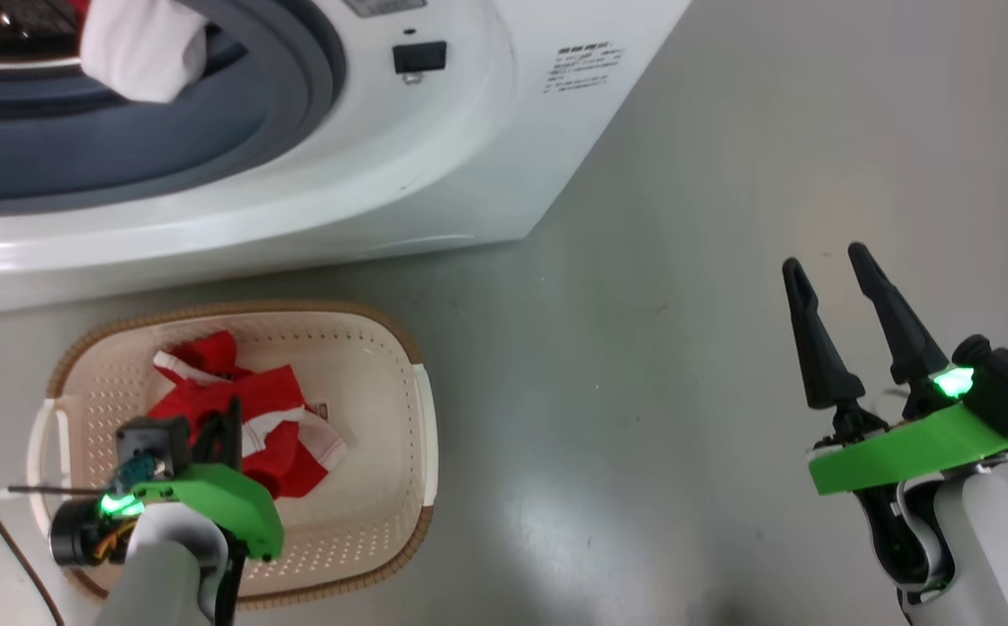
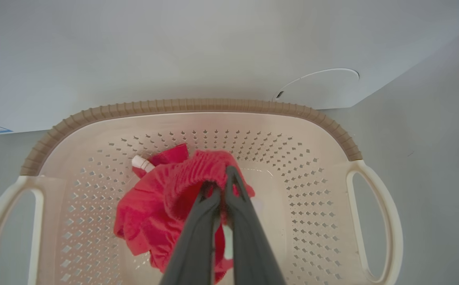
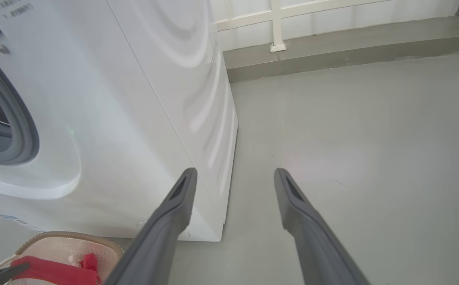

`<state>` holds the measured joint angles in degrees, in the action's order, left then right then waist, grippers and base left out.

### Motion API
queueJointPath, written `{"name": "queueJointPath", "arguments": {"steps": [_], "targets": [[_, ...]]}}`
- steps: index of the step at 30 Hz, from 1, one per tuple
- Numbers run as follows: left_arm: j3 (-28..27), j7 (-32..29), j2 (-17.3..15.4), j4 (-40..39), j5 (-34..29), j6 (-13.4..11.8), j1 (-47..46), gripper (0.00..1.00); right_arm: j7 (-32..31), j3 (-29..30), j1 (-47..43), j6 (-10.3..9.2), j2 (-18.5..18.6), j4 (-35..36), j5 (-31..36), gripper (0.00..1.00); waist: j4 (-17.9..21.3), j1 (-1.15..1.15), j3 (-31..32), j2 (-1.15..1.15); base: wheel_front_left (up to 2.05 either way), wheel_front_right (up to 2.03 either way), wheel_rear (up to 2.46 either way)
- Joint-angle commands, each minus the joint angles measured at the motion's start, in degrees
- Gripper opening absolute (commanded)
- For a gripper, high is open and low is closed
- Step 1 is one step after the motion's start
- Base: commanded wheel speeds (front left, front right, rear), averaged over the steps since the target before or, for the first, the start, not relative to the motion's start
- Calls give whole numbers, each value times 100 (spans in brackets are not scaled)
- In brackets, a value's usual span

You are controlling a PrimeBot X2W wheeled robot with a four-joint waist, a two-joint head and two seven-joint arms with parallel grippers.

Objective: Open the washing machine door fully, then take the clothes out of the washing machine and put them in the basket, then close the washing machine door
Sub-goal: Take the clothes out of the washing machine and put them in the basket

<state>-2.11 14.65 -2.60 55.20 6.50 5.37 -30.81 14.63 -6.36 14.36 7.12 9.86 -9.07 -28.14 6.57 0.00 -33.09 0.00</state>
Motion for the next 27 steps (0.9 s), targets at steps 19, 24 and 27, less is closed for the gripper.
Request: {"name": "queueJointPath", "arguments": {"steps": [19,24,27], "targets": [[-16,35,-298,1020,-137,92,-870,0,37,-195,400,36,-44,181,60,100,5,0,-909,0,0,0,0],[3,35,-318,1196,-106,99,-1008,0,37,-199,444,36,-52,183,73,100,-8,0,-977,0,0,0,0],[7,35,-317,1243,-87,100,-1039,30,37,-204,455,36,-43,168,74,100,-20,0,-966,0,0,0,0]]}}
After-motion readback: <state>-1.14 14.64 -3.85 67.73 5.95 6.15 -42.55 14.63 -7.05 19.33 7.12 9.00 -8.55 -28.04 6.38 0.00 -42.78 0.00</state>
